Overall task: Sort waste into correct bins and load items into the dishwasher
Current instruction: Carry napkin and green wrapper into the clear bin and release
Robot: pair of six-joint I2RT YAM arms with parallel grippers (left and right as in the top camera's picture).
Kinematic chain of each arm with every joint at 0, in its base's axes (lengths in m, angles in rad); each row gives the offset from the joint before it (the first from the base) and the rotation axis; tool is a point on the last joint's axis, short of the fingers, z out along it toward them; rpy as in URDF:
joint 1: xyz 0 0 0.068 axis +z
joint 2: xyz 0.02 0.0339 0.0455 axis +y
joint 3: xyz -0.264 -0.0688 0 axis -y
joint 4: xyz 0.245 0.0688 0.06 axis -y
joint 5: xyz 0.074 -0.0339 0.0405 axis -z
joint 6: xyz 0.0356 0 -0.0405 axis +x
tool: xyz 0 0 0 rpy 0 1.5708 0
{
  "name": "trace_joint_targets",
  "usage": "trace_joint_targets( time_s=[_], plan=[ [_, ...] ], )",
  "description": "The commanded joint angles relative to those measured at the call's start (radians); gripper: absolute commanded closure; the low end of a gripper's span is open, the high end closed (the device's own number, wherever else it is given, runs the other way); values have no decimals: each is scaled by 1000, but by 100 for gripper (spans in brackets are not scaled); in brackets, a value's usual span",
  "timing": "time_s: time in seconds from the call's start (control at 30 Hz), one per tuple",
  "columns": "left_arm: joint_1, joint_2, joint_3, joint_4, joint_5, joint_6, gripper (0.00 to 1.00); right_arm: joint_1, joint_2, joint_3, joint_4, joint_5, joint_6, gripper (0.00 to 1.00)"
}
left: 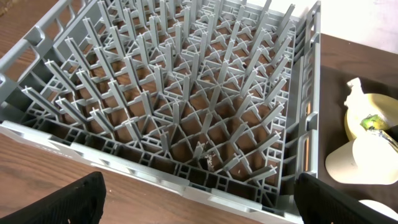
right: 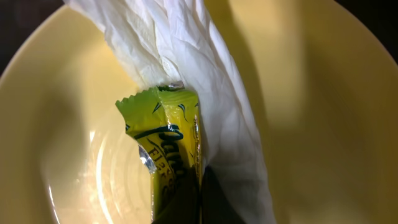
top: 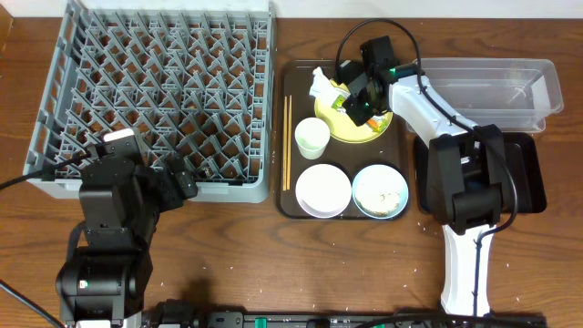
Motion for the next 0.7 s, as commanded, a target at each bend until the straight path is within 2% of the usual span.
trace_joint_targets(
  time_s=[0.0, 0.33, 0.67],
  plan=[
    [5, 4, 19, -3, 2, -1, 2, -3, -24, 40, -4, 3, 160, 99],
    [5, 4, 19, -3, 2, -1, 2, -51, -267, 69, -20, 11, 450, 99],
    [5, 4, 19, -3, 2, -1, 2, -163, -336, 69, -95, 45, 776, 98]
  ],
)
